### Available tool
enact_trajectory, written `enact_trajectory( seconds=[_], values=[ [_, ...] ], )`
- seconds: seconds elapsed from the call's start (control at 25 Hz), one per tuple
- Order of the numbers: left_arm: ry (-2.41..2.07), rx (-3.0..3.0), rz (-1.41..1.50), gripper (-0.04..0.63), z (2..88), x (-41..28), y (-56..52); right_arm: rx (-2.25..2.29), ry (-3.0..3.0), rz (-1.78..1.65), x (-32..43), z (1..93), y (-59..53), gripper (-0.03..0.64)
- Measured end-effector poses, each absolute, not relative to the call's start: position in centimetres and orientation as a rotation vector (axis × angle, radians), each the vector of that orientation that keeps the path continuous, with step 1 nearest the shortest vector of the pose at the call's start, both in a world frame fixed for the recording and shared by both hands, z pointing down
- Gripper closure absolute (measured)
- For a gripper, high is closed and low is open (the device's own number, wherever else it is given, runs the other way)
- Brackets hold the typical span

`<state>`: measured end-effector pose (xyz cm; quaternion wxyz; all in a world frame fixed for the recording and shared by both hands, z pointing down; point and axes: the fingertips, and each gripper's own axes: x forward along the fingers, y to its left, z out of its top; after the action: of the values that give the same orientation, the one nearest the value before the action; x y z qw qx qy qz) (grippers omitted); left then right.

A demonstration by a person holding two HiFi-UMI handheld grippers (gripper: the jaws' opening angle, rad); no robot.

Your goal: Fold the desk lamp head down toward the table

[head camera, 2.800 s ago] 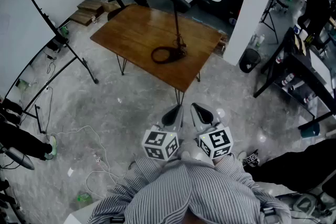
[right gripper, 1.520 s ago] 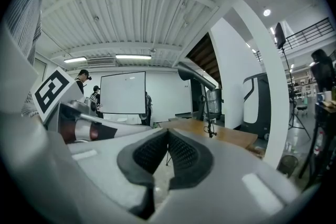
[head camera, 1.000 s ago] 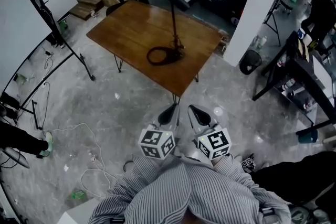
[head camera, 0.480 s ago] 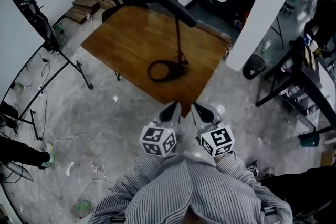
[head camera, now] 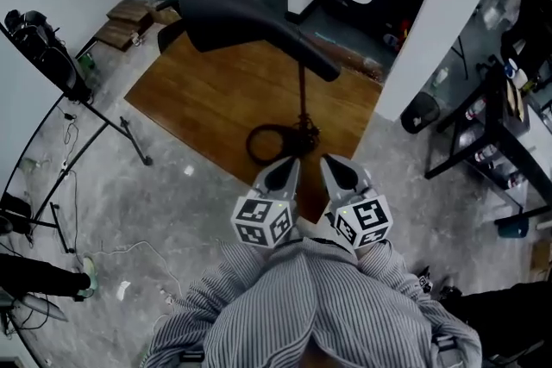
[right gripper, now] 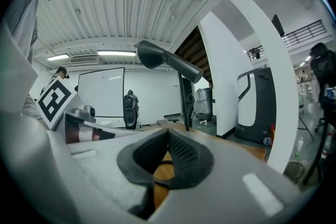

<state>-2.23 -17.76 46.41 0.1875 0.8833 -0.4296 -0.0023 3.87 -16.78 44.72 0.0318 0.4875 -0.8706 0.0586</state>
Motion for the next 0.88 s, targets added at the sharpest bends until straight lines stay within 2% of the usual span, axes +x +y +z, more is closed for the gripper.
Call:
enact_trajectory(
  seconds=[0.8,0.88],
  values=[
    [-1.265,2.512,0.009,0.603,45.5,0.2,-28.6,1.516,-2.662,-0.015,7.2,41.0,-25.6,0.615],
    [-1.287,2.507,0.021,0.579,45.7,0.1,-29.2,1.498,-2.675,-0.022,7.0,40.9,-25.8,0.615]
  ],
)
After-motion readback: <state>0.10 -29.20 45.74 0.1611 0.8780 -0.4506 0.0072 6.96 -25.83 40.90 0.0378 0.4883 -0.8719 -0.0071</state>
